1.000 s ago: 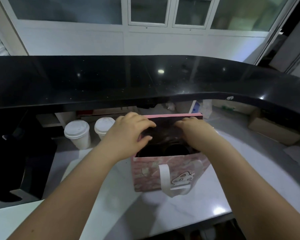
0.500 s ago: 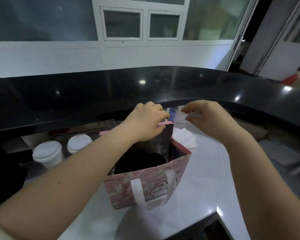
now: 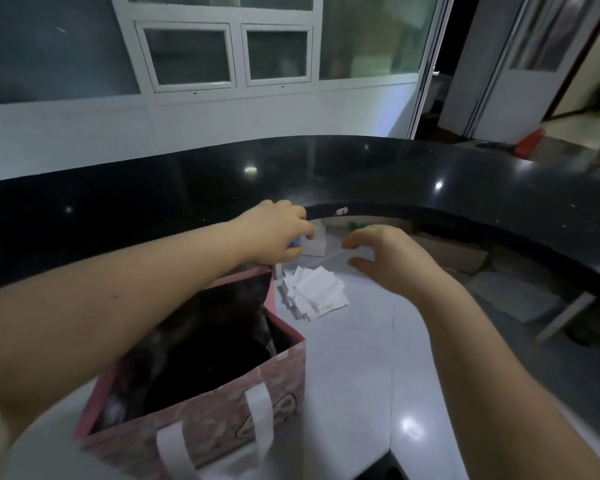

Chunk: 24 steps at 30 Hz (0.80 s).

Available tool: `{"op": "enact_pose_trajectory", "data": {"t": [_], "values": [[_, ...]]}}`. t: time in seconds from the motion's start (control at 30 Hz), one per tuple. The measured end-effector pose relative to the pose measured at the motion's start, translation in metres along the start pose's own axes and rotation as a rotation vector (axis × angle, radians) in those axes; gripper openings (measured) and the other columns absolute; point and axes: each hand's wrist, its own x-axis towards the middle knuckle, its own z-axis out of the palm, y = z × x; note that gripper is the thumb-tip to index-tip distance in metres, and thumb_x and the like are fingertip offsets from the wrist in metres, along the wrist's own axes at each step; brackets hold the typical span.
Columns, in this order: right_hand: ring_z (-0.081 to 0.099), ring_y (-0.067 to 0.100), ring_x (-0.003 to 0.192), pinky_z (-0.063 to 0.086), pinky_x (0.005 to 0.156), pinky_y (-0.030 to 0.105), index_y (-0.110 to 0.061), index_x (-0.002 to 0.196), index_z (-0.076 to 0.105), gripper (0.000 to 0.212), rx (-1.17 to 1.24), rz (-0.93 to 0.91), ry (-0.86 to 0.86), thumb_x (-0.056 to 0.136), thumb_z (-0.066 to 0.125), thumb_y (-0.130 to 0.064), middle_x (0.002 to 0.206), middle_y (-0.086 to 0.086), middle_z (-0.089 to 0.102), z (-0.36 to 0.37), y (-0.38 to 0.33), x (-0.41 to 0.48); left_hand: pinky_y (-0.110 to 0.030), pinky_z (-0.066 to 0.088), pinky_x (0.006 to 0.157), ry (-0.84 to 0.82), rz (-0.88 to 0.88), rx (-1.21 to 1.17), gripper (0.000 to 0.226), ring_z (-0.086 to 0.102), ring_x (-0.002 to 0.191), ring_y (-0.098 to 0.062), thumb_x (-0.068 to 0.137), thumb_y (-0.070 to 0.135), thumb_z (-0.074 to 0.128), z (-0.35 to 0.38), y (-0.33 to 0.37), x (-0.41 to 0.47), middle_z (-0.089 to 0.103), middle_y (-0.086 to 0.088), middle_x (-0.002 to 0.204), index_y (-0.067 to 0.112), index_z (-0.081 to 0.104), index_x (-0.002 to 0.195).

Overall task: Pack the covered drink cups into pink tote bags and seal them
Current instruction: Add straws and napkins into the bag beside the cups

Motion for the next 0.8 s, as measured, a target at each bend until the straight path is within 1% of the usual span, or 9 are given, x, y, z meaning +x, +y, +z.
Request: {"op": "enact_pose_trajectory", "data": {"t": [0.1, 0.17, 0.23, 0.27, 0.33, 0.43, 0.57, 0.7, 0.8], "values": [[0.057, 0.016, 0.101, 0.049, 0.084, 0.026, -0.025, 0.114, 0.066, 0.027, 0.014, -0.01, -0.006, 0.088, 0.069, -0.024, 0.117, -0.003, 0.063, 0.03, 0.014, 0.03, -0.036, 0.05, 0.086, -0.078, 0.02, -0.021, 0.042, 0.051, 0.108, -0.016, 0.092, 0.046, 0.057, 0.007, -0.012, 0.024, 0.054, 0.004, 0.126, 0.036, 0.051, 0.133], [0.057, 0.018, 0.1, 0.047, 0.08, 0.027, -0.025, 0.114, 0.066, 0.026, 0.006, -0.005, -0.009, 0.088, 0.068, -0.025, 0.116, -0.002, 0.064, 0.052, 0.022, 0.049, -0.038, 0.05, 0.091, -0.185, 0.023, -0.057, 0.045, 0.049, 0.112, -0.016, 0.091, 0.045, 0.06, 0.015, -0.017, 0.04, 0.053, 0.004, 0.128, 0.035, 0.05, 0.134], [0.056, 0.02, 0.105, 0.046, 0.079, 0.028, -0.025, 0.115, 0.066, 0.026, 0.023, 0.034, -0.014, 0.089, 0.067, -0.024, 0.117, -0.002, 0.063, 0.072, 0.037, 0.062, -0.038, 0.05, 0.092, -0.289, 0.042, -0.093, 0.047, 0.051, 0.111, -0.015, 0.089, 0.047, 0.062, 0.025, -0.022, 0.052, 0.055, 0.005, 0.127, 0.035, 0.051, 0.133], [0.056, 0.02, 0.108, 0.047, 0.082, 0.03, -0.025, 0.115, 0.066, 0.026, 0.044, 0.062, -0.026, 0.089, 0.066, -0.023, 0.118, -0.002, 0.063, 0.081, 0.046, 0.065, -0.037, 0.05, 0.091, -0.311, 0.058, -0.114, 0.047, 0.053, 0.108, -0.014, 0.087, 0.049, 0.063, 0.03, -0.026, 0.055, 0.057, 0.006, 0.124, 0.034, 0.054, 0.131], [0.054, 0.021, 0.112, 0.047, 0.086, 0.033, -0.024, 0.115, 0.066, 0.026, 0.08, 0.117, -0.059, 0.089, 0.065, -0.02, 0.119, -0.002, 0.063, 0.097, 0.066, 0.069, -0.036, 0.049, 0.09, -0.299, 0.088, -0.18, 0.047, 0.056, 0.104, -0.012, 0.086, 0.051, 0.065, 0.041, -0.035, 0.054, 0.061, 0.008, 0.117, 0.032, 0.058, 0.128], [0.055, 0.019, 0.111, 0.045, 0.083, 0.03, -0.026, 0.114, 0.066, 0.027, 0.115, 0.164, -0.114, 0.088, 0.063, -0.018, 0.118, -0.005, 0.065, 0.122, 0.086, 0.073, -0.033, 0.049, 0.09, -0.262, 0.155, -0.238, 0.045, 0.056, 0.105, -0.012, 0.086, 0.049, 0.065, 0.059, -0.044, 0.05, 0.063, 0.008, 0.116, 0.03, 0.06, 0.127], [0.055, 0.02, 0.11, 0.045, 0.082, 0.03, -0.027, 0.116, 0.065, 0.031, 0.163, 0.174, -0.201, 0.088, 0.058, -0.015, 0.12, -0.005, 0.064, 0.158, 0.09, 0.088, -0.037, 0.047, 0.091, -0.313, 0.28, -0.146, 0.047, 0.054, 0.111, -0.015, 0.087, 0.052, 0.06, 0.085, -0.04, 0.059, 0.061, 0.008, 0.121, 0.032, 0.056, 0.13], [0.048, 0.025, 0.115, 0.041, 0.089, 0.032, -0.027, 0.117, 0.064, 0.034, 0.122, 0.19, -0.222, 0.088, 0.051, -0.015, 0.122, -0.001, 0.062, 0.187, 0.095, 0.109, -0.038, 0.045, 0.094, -0.366, 0.337, -0.116, 0.05, 0.051, 0.116, -0.015, 0.089, 0.051, 0.055, 0.105, -0.037, 0.067, 0.057, 0.008, 0.129, 0.034, 0.049, 0.136], [0.041, 0.027, 0.118, 0.037, 0.095, 0.035, -0.029, 0.126, 0.058, 0.037, 0.052, 0.173, -0.246, 0.092, 0.048, -0.019, 0.131, -0.001, 0.055, 0.205, 0.098, 0.128, -0.039, 0.042, 0.097, -0.339, 0.383, -0.07, 0.049, 0.05, 0.118, -0.016, 0.091, 0.051, 0.052, 0.118, -0.035, 0.068, 0.055, 0.009, 0.131, 0.033, 0.048, 0.136]]}}
